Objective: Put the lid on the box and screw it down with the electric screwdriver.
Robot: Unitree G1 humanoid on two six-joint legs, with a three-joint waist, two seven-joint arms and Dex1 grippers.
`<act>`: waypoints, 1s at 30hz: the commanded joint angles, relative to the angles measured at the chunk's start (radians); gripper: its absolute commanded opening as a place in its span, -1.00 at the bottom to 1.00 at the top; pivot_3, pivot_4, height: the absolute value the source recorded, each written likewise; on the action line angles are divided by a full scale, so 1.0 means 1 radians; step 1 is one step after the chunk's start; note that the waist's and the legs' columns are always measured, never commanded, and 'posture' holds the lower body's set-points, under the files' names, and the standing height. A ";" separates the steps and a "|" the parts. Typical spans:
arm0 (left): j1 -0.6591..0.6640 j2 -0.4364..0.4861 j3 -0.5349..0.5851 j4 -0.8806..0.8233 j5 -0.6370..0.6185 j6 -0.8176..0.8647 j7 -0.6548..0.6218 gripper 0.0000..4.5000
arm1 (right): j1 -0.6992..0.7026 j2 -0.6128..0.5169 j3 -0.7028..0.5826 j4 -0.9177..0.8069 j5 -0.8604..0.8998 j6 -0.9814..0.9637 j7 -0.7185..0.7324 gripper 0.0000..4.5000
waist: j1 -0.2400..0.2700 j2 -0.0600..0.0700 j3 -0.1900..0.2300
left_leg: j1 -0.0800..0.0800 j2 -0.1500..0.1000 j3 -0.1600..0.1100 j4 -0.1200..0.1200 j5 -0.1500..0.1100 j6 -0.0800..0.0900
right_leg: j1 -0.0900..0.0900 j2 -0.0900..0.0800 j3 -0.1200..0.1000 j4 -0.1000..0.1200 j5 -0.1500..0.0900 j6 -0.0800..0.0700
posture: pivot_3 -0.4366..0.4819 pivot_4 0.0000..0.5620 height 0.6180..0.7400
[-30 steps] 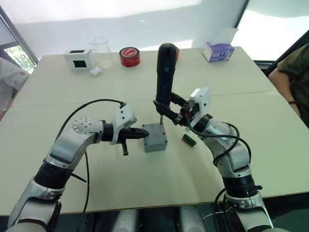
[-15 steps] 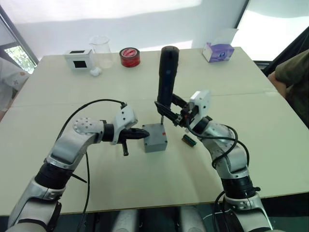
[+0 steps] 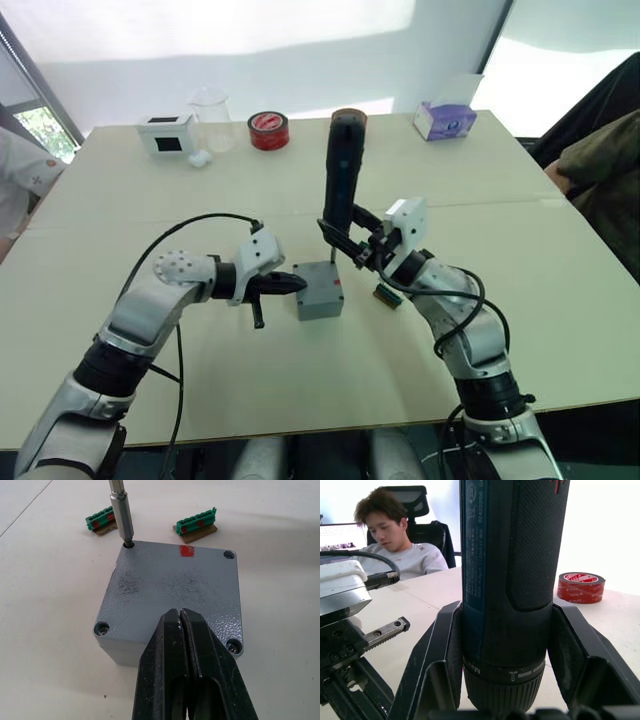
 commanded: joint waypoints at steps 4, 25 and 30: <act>0.013 0.009 -0.011 -0.010 0.015 0.013 -0.002 -1.00 | 0.070 -0.022 0.079 0.109 -0.067 0.029 0.023 -0.21 | 0.000 0.000 -0.005 | 0.001 0.000 0.000 -0.001 0.000 0.000 | 0.000 0.000 0.000 0.000 0.000 0.000 | -0.05 -0.47 1.00; -0.002 0.003 -0.011 0.011 0.020 0.003 -0.015 -1.00 | 0.089 -0.018 0.090 0.128 -0.079 0.030 0.023 -0.21 | 0.000 -0.003 -0.010 | 0.016 0.000 0.000 -0.014 -0.001 0.000 | 0.008 -0.001 0.000 -0.010 -0.002 0.000 | -0.05 -0.47 1.00; -0.004 0.001 -0.011 0.016 0.025 0.003 -0.017 -1.00 | 0.089 -0.023 0.096 0.133 -0.084 0.022 0.029 -0.21 | 0.000 -0.002 -0.012 | 0.016 0.001 0.000 -0.016 0.000 0.000 | 0.008 -0.001 0.000 -0.011 -0.002 0.000 | -0.05 -0.47 1.00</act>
